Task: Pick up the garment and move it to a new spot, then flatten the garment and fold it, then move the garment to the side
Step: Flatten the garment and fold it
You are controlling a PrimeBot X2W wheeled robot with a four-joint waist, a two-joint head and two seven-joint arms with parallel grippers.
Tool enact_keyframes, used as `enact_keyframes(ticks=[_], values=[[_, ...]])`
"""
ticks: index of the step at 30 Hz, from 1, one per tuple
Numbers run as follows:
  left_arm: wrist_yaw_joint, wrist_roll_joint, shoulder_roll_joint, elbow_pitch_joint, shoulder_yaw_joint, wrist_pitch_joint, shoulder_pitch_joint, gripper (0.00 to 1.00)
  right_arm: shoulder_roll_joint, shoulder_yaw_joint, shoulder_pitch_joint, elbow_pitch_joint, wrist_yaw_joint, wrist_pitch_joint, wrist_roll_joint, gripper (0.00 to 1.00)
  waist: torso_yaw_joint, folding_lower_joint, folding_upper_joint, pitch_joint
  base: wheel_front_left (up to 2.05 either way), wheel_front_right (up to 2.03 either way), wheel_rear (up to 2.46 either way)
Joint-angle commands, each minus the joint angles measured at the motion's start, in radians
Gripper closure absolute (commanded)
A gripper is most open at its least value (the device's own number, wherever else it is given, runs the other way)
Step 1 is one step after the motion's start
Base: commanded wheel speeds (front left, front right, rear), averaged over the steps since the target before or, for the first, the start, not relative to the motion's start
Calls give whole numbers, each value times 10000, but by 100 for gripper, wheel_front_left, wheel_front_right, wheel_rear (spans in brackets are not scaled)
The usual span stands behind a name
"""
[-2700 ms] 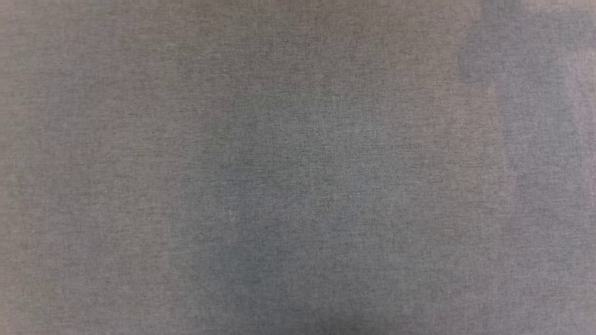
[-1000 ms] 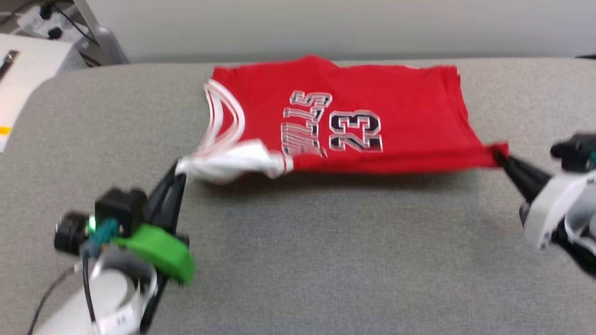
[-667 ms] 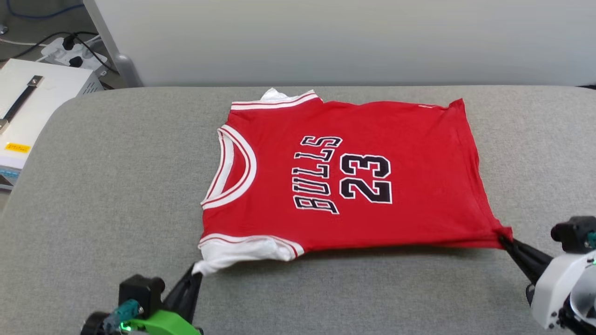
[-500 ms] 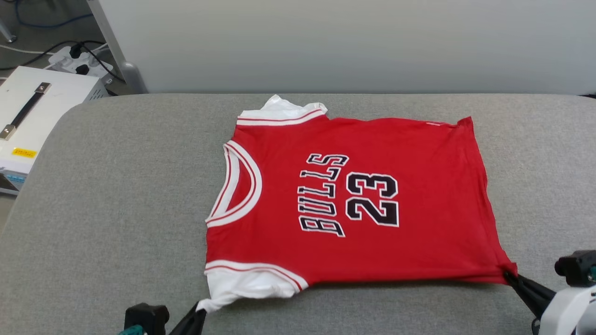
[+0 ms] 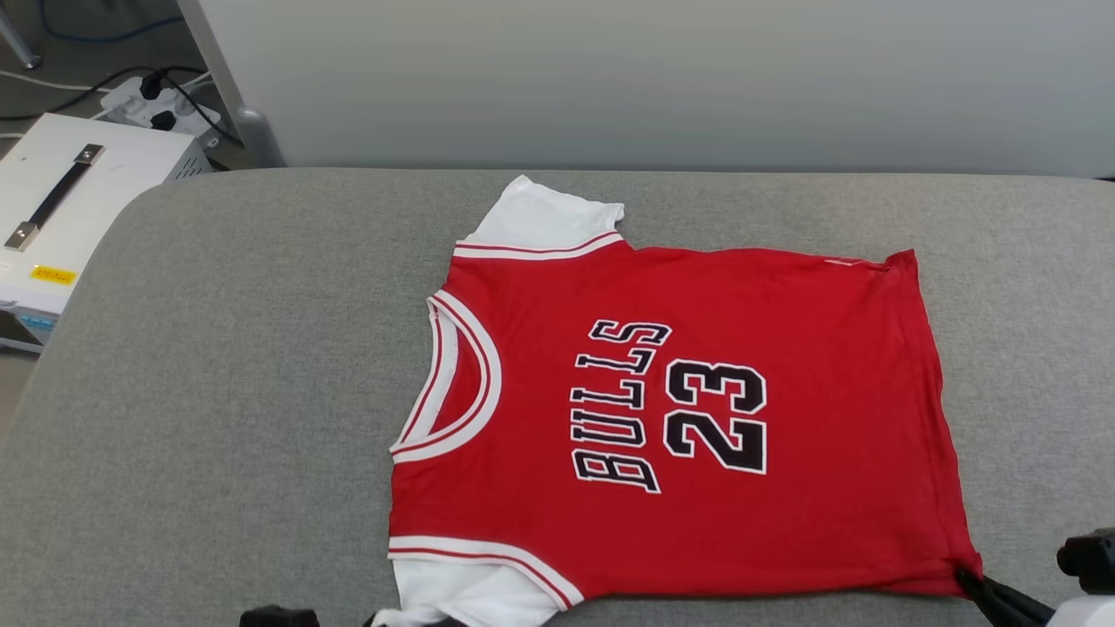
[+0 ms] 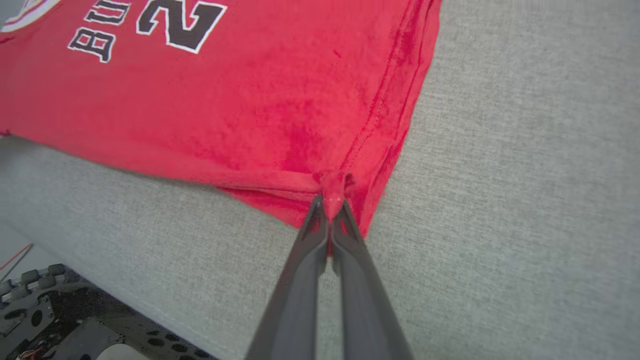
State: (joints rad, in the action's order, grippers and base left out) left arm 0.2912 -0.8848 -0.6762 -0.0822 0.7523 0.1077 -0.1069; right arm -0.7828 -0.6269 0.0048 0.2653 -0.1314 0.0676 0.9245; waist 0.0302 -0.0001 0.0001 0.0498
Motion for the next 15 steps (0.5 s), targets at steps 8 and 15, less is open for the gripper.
enact_keyframes(ticks=[8, 15], values=[[-832, 939, 100, 745, -31, -55, 2327, 100, 421, 1294, -340, -830, 7, -582, -512, 100, -222, 1, -1, 577, 0, 0, 0], [-1691, 1405, 399, 1842, -102, -271, 4551, 100, 577, 2046, -1039, -1222, 7, -1098, -641, 100, -478, 1, -1, 1387, 0, 0, 0]])
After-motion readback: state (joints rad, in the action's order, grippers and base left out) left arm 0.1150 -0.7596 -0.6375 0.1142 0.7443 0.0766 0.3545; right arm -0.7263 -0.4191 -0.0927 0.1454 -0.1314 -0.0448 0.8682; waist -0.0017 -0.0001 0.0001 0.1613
